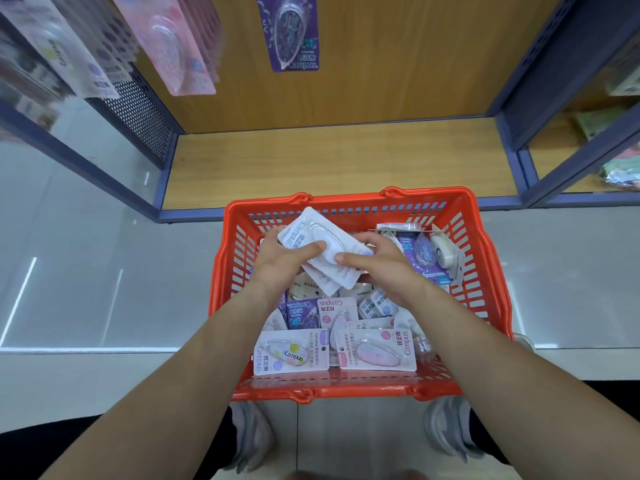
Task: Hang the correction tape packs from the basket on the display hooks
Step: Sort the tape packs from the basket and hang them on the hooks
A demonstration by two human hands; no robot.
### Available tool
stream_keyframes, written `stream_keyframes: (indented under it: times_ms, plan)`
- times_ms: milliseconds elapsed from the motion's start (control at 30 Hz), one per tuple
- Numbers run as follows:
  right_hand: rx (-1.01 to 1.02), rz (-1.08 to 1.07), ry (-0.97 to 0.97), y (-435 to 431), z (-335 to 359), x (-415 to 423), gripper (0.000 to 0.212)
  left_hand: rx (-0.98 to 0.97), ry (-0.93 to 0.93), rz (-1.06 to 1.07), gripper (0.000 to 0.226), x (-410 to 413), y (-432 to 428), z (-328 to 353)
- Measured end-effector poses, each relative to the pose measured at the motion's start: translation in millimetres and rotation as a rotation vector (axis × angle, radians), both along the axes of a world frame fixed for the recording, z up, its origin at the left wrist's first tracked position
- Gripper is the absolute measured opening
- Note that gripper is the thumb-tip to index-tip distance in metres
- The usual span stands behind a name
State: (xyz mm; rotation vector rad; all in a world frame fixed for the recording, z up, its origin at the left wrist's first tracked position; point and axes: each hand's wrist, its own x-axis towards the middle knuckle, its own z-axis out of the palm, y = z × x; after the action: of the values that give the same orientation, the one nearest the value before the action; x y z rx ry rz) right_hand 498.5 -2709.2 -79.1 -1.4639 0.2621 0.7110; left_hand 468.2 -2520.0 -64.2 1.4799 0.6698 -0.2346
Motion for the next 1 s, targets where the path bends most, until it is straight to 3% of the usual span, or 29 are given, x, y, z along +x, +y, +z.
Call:
stream_keyframes:
  times_ms: [100, 267, 467, 633, 800, 900, 1000]
  plan:
    - [0.049, -0.11, 0.029, -10, 3, 2, 0.037, 0.041, 0.024, -0.031, 0.063, -6, -4, -3]
    - [0.043, -0.177, -0.034, -18, 1, 0, 0.045, 0.089, 0.116, -0.222, 0.051, -13, -15, -10]
    - [-0.052, -0.035, -0.071, -31, -5, 5, 0.043, 0.05, 0.202, -0.381, 0.032, -10, -17, -14]
    - [-0.075, 0.016, -0.101, -32, -11, 9, 0.042, 0.046, 0.176, -0.432, 0.041, -6, -18, -21]
    - [-0.411, -0.248, -0.217, -51, -23, 27, 0.043, 0.081, 0.147, -0.273, 0.031, 0, -11, -29]
    - [-0.678, -0.164, -0.239, -69, -35, 28, 0.038, 0.11, 0.152, -0.204, 0.035, 2, -5, -32]
    - [-0.649, -0.196, -0.268, -70, -39, 23, 0.024, 0.126, 0.159, -0.195, 0.036, 2, -5, -36]
